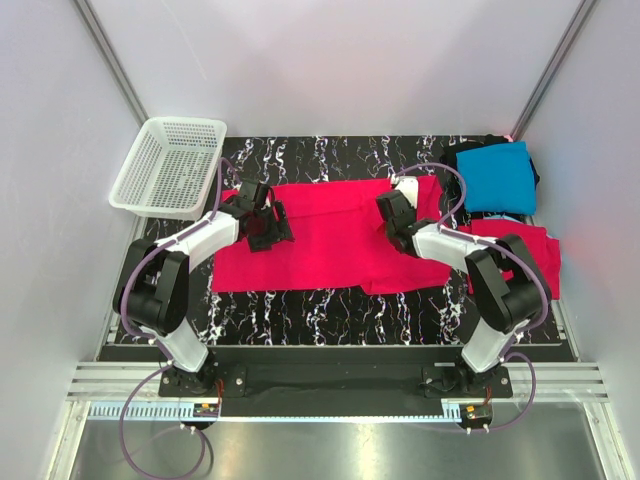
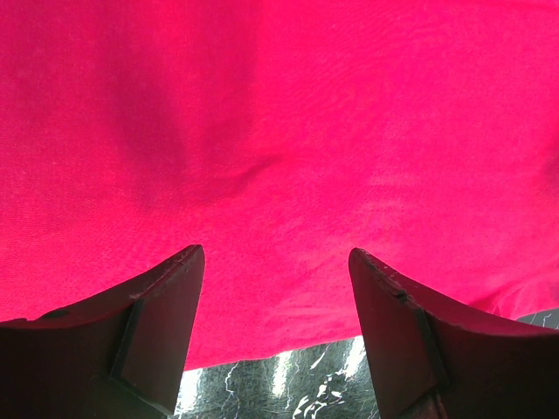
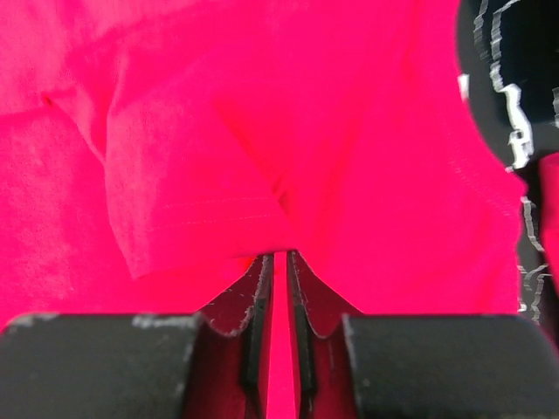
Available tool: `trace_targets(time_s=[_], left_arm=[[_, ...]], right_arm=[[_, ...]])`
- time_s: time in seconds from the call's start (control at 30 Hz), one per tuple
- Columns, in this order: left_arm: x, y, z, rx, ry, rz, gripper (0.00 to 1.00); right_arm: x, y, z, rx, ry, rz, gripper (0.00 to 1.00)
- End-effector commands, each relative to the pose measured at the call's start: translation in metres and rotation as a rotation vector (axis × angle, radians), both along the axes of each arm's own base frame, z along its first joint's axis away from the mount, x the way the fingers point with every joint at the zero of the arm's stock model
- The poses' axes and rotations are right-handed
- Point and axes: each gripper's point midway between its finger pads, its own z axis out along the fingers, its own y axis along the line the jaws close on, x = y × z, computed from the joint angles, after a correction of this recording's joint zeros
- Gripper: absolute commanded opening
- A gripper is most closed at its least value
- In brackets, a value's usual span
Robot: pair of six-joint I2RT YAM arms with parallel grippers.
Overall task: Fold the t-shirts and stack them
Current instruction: Fold the tshirt
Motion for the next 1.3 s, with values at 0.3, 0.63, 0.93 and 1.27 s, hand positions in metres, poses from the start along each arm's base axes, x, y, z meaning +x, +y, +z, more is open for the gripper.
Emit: trace_targets(time_s=[0.3, 0.63, 0.93, 1.27], left_arm=[[0.011, -0.003, 0.018, -0.011, -0.069, -0.013, 0.72], [0.010, -0.003, 0.015, -0.007, -0.061, -0.016, 0.72], [0.010, -0.002, 0.020, -0.005, -0.076, -0.017, 0.72], [0.012, -0.002, 0.024, -0.002, -0.083, -0.019, 0.72]], right_arm=[[0.002, -0.003, 0.009, 0.002, -0.030, -0.057, 0.21], [-0.001, -0.004, 0.007, 0.014, -0.013, -0.075, 0.31], [0.002, 0.011, -0.009, 0.083, 0.000, -0.023, 0.29], [0.013, 0.005, -0.013, 0.093, 0.007, -0.040, 0.15]])
